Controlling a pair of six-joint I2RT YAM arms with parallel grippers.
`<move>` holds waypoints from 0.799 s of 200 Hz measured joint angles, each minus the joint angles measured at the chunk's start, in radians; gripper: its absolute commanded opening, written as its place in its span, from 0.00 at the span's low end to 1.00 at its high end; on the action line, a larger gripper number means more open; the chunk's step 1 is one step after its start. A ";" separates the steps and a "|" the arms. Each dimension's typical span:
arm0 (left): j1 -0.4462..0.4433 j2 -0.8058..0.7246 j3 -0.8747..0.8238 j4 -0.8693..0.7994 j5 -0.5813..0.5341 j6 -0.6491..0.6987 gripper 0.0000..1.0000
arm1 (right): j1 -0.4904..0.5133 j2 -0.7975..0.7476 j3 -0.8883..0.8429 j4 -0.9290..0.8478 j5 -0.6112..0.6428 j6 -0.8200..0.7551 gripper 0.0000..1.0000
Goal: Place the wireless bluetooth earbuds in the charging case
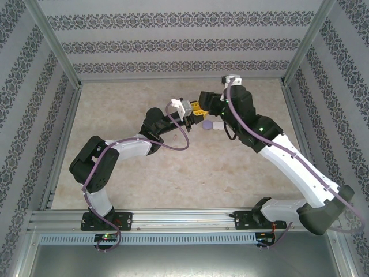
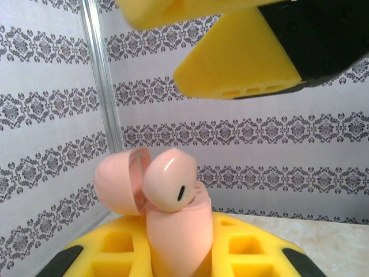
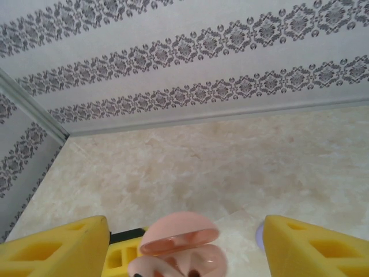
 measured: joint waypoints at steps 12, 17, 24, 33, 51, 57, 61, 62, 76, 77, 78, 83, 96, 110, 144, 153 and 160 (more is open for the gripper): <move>0.000 0.000 0.000 0.000 0.000 0.000 0.00 | -0.020 -0.025 -0.014 -0.001 -0.019 0.020 0.56; 0.000 0.000 0.000 0.000 0.000 0.000 0.00 | -0.027 -0.036 -0.021 -0.003 -0.025 0.027 0.53; 0.000 0.000 0.000 0.000 0.000 0.000 0.00 | -0.034 -0.050 -0.030 -0.008 -0.034 0.034 0.46; 0.000 0.000 0.000 0.000 0.000 0.001 0.00 | -0.036 -0.064 -0.038 -0.012 -0.045 0.039 0.36; 0.000 0.000 0.000 -0.001 0.001 0.002 0.00 | -0.040 -0.072 -0.042 -0.021 -0.074 0.041 0.26; 0.000 0.000 0.000 -0.001 0.001 0.003 0.00 | -0.041 -0.072 -0.042 -0.023 -0.087 0.040 0.22; 0.000 0.000 0.000 -0.001 0.001 0.004 0.00 | -0.041 -0.072 -0.042 -0.024 -0.097 0.035 0.20; 0.000 0.000 0.000 -0.001 0.001 0.004 0.00 | -0.041 -0.071 -0.042 -0.024 -0.100 0.036 0.20; 0.000 0.000 0.000 -0.004 0.004 0.004 0.00 | -0.041 -0.066 -0.042 -0.024 -0.135 0.036 0.15; 0.000 0.000 0.000 -0.004 0.004 0.004 0.00 | -0.041 -0.066 -0.042 -0.024 -0.137 0.037 0.15; 0.000 0.000 0.000 -0.005 0.004 0.004 0.00 | -0.041 -0.066 -0.042 -0.024 -0.140 0.038 0.15; 0.000 0.000 0.000 -0.007 0.005 0.004 0.00 | -0.041 -0.061 -0.042 -0.023 -0.157 0.037 0.13; 0.000 0.000 0.000 -0.011 0.006 0.004 0.00 | -0.041 -0.046 -0.041 -0.018 -0.196 0.037 0.10; 0.000 0.000 0.000 -0.017 0.013 0.004 0.00 | -0.041 -0.022 -0.041 -0.009 -0.236 0.040 0.08; 0.000 0.000 0.000 -0.030 0.022 0.004 0.00 | -0.041 0.039 -0.025 0.021 -0.320 0.057 0.07; 0.000 0.000 0.000 -0.031 0.024 0.004 0.00 | -0.041 0.048 -0.020 0.026 -0.338 0.065 0.06; 0.000 0.000 0.000 -0.031 0.024 0.004 0.00 | -0.041 0.054 -0.016 0.032 -0.348 0.071 0.06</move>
